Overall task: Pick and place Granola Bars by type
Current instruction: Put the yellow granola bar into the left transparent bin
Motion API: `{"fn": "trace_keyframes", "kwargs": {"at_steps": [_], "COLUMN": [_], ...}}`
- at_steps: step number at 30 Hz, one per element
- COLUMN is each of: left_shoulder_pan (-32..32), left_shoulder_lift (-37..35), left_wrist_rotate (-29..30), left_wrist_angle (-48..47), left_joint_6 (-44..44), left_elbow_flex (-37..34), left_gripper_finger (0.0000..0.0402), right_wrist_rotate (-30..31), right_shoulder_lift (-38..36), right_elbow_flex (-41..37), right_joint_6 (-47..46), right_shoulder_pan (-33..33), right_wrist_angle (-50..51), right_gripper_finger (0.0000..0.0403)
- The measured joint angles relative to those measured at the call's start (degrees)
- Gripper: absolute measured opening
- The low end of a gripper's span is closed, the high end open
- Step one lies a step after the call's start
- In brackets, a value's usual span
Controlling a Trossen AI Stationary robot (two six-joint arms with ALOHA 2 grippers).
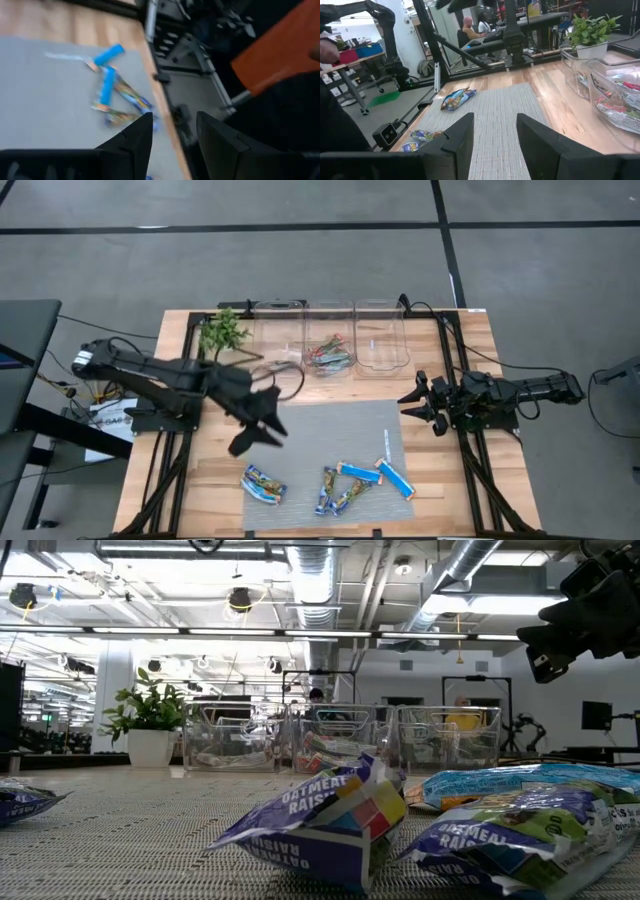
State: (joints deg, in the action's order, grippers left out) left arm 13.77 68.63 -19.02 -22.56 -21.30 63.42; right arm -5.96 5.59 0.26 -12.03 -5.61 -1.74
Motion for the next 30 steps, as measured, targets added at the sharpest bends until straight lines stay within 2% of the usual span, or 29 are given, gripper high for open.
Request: {"fn": "trace_keyframes", "kwargs": {"at_steps": [6,12,17,22,30], "left_shoulder_pan": [9.8,18.0,25.0,31.3,35.2], "left_shoulder_lift": [2.2,4.8,7.6,12.2,20.8], "left_wrist_rotate": [-0.7,-1.5,4.8,12.0,18.4], "left_wrist_angle": [-3.8,-11.5,-18.0,-18.2,-18.0], "left_joint_6": [-6.1,-4.5,-2.0,-1.4,1.8], "left_elbow_flex": [0.0,0.0,0.0,0.0,0.0], "left_gripper_finger": [0.0144,0.0144,0.0144,0.0144,0.0144], "right_wrist_rotate": [0.0,0.0,0.0,0.0,0.0], "right_shoulder_lift": [0.0,0.0,0.0,0.0,0.0], "right_elbow_flex": [0.0,0.0,0.0,0.0,0.0], "right_joint_6": [0.0,0.0,0.0,0.0,0.0], "right_shoulder_pan": [0.0,0.0,0.0,0.0,0.0], "right_wrist_angle": [0.0,0.0,0.0,0.0,0.0], "right_gripper_finger": [0.0143,0.0141,0.0144,0.0142,0.0144]}}
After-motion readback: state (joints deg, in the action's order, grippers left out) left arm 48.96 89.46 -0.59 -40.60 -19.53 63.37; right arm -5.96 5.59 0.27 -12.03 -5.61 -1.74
